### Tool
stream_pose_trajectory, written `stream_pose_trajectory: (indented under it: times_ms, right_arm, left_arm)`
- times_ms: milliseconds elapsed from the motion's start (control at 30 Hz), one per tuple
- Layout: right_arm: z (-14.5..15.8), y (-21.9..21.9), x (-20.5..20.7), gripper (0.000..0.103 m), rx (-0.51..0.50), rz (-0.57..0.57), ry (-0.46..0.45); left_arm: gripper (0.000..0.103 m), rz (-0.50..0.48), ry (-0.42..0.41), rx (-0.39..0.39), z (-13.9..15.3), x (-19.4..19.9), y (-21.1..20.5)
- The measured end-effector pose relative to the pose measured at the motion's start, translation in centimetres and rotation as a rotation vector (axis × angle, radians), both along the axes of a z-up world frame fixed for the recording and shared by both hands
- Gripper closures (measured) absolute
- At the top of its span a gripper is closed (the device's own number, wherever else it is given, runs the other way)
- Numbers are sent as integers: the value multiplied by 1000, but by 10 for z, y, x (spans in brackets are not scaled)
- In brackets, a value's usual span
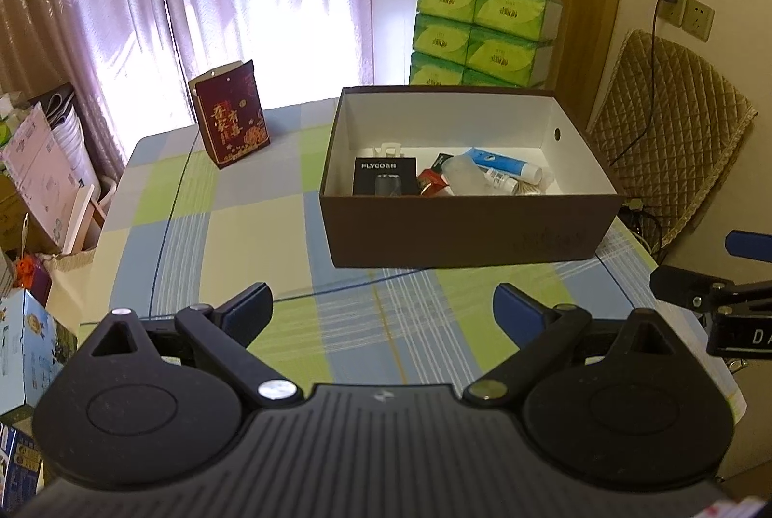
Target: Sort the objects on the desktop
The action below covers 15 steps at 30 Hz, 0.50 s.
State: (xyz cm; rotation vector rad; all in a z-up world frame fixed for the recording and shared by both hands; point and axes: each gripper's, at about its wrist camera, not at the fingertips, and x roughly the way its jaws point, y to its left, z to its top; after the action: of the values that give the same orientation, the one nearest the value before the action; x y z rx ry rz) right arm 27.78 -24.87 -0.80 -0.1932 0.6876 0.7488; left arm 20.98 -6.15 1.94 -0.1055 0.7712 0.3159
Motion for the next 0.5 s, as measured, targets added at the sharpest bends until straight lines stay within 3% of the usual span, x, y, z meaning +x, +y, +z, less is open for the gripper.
stream_pose_trajectory:
  times_ms: [500]
  right_arm:
    - [-14, -12, -3, 2, -35, 42, 15]
  left_arm:
    - [7, 33, 47, -3, -12, 1, -23]
